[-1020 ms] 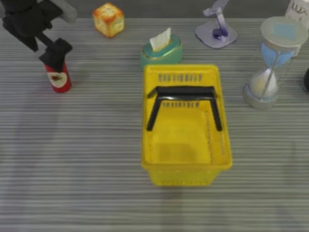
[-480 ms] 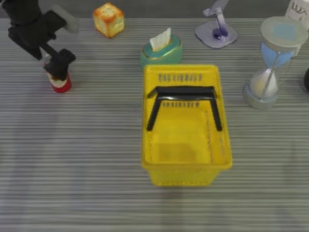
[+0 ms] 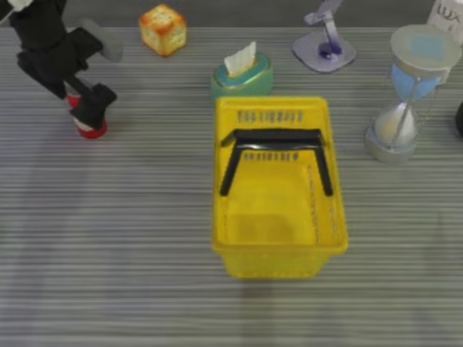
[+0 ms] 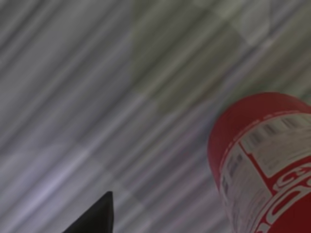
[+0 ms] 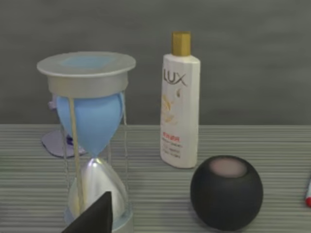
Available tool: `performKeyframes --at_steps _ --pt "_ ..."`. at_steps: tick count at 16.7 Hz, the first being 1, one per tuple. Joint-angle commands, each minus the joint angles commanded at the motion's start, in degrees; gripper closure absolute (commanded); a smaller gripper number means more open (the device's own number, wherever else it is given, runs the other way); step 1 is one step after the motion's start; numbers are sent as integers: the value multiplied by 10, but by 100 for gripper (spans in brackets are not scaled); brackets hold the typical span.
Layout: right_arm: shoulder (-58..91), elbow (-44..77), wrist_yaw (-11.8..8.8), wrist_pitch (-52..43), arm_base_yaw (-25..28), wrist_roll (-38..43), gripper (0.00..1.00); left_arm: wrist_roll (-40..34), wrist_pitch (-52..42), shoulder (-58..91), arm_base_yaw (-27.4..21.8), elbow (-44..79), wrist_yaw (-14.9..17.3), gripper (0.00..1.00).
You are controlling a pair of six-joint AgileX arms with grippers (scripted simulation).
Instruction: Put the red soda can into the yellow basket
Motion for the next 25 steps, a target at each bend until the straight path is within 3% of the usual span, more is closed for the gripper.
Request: performKeyframes --at_steps 12,22,25 --pt "0 0 0 0 0 0 0 0 0 0 0 0 0 98" --pt "0 0 0 0 0 0 0 1 0 0 2 0 0 100" --pt "0 0 0 0 0 0 0 -12 36 -8 -4 -19 25 100"
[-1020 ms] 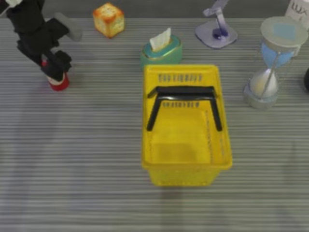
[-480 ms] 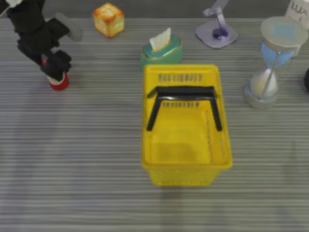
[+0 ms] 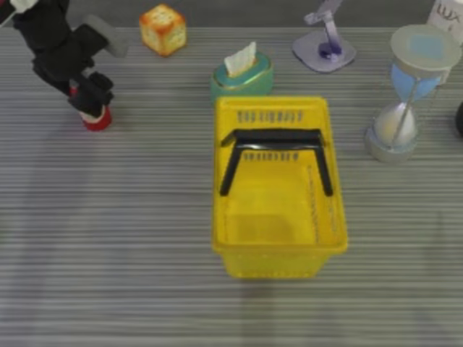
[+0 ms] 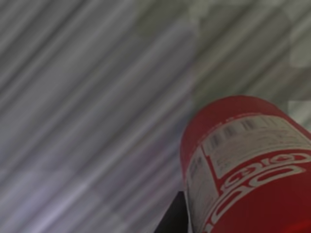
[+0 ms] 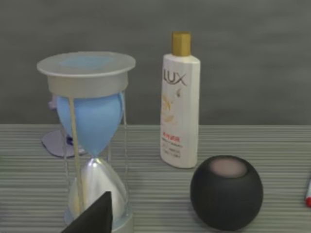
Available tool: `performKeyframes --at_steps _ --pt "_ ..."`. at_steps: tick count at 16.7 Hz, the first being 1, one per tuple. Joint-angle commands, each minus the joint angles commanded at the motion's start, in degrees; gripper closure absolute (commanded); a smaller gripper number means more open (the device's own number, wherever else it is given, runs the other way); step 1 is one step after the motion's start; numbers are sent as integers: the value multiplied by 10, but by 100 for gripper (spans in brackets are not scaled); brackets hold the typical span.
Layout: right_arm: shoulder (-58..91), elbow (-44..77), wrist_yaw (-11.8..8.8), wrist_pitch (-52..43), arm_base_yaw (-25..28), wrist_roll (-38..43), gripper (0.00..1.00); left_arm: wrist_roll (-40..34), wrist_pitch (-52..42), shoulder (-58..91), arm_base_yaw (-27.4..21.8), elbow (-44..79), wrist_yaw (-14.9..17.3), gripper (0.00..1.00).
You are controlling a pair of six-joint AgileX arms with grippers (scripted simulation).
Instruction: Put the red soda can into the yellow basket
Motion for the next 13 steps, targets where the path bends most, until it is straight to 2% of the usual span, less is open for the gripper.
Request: performKeyframes --at_steps 2,5,8,13 --pt "0 0 0 0 0 0 0 -20 54 -12 -8 -28 36 100" --pt "0 0 0 0 0 0 0 -63 181 -39 -23 -88 113 100" --pt "0 0 0 0 0 0 0 -118 348 -75 -42 -165 209 100" --pt "0 0 0 0 0 0 0 -220 659 -151 -78 -311 387 100"
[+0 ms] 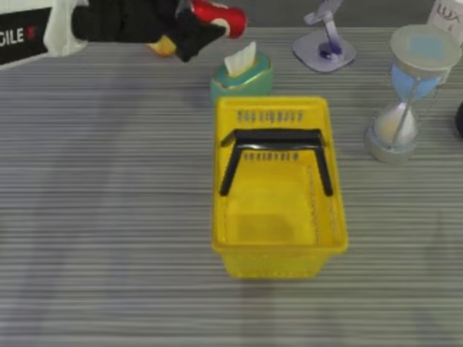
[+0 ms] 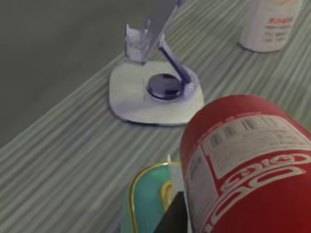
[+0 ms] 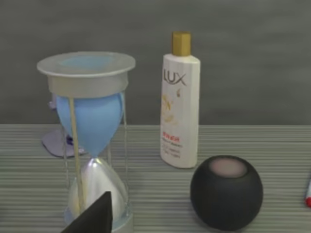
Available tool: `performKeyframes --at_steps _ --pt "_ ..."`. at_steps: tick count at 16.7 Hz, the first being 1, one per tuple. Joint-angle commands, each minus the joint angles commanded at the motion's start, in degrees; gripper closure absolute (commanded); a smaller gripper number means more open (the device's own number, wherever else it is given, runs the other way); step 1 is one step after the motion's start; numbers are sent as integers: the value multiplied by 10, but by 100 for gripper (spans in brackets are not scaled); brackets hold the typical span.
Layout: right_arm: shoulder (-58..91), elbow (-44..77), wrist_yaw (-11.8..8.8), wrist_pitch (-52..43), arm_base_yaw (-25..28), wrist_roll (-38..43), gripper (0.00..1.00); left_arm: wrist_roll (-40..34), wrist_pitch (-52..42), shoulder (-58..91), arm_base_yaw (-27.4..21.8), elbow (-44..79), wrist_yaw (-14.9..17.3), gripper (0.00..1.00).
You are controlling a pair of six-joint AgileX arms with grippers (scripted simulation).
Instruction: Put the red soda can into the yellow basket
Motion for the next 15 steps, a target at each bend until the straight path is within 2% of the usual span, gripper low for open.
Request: performKeyframes --at_steps 4,8,11,15 --pt "0 0 0 0 0 0 0 -79 223 -61 -27 -115 133 100" --pt "0 0 0 0 0 0 0 -139 372 -107 -46 -205 232 100" --pt "0 0 0 0 0 0 0 -161 420 -125 -54 -238 269 100" --pt "0 0 0 0 0 0 0 -163 424 -126 -54 -241 272 100"
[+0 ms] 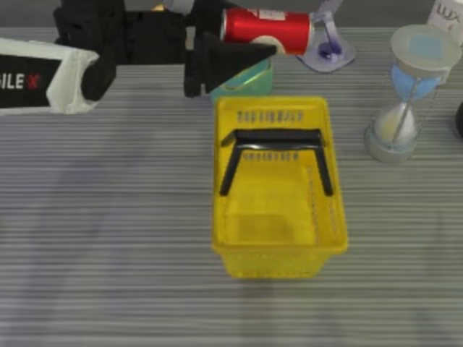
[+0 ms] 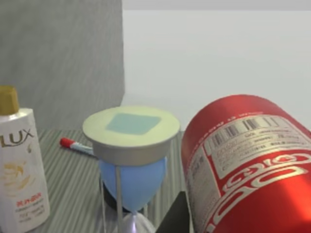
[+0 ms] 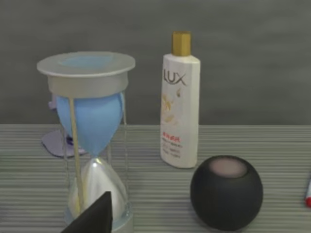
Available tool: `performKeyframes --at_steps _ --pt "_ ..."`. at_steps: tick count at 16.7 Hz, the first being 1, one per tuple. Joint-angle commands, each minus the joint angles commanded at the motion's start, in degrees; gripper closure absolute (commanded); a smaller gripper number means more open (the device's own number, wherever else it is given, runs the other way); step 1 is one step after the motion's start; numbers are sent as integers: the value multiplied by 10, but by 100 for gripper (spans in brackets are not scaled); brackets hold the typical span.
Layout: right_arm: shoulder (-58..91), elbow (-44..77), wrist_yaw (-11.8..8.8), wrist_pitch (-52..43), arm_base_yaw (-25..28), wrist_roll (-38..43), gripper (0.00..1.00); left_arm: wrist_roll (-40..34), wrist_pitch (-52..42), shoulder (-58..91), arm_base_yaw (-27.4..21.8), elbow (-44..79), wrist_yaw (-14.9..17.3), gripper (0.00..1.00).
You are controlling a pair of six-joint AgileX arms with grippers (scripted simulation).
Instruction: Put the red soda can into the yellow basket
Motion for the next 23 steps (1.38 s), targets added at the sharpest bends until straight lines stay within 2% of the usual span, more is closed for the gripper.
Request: performKeyframes --at_steps 4,11,16,23 --pt "0 0 0 0 0 0 0 1 22 22 4 -4 1 100" --pt "0 0 0 0 0 0 0 -2 179 128 14 -46 2 100" --pt "0 0 0 0 0 0 0 -2 191 138 15 -51 1 100" --pt "0 0 0 0 0 0 0 -2 191 138 15 -51 1 47"
